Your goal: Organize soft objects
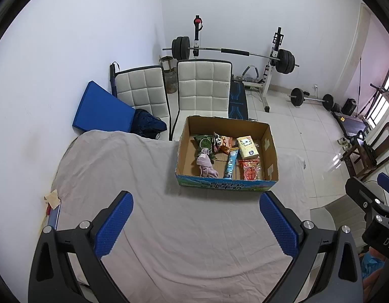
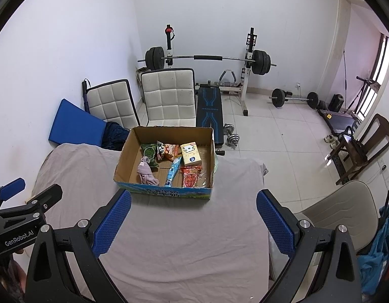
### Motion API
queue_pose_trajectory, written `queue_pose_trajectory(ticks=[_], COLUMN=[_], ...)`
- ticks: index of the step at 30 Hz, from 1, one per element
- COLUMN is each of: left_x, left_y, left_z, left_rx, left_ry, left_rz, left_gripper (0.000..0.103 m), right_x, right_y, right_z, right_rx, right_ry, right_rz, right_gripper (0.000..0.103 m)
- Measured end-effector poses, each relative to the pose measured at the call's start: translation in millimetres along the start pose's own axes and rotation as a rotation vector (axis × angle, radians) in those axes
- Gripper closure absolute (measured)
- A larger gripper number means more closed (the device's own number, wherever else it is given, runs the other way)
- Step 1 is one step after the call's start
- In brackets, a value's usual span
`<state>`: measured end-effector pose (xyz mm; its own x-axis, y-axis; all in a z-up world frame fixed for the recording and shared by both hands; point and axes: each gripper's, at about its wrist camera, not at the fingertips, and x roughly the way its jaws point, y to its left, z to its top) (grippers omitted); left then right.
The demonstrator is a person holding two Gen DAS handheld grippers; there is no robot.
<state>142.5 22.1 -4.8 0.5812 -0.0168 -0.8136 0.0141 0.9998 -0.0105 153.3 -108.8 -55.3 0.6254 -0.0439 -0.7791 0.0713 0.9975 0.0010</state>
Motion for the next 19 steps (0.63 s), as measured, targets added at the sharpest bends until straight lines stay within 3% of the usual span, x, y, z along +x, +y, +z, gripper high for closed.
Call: queue_pose_trajectory(ticks=[19], left_x=[-4.1], left_y=[-0.8], left_z=[3.8], left_rx=[0.003], left_ry=[-0.01], left_rz=[0.006], left_gripper=[0.0], right_x=[-0.9], right_y=[-0.1], right_z=[0.0], right_rx=[-0.002], right_ry=[-0.004], right_rz=[0.0], right_gripper=[0.002])
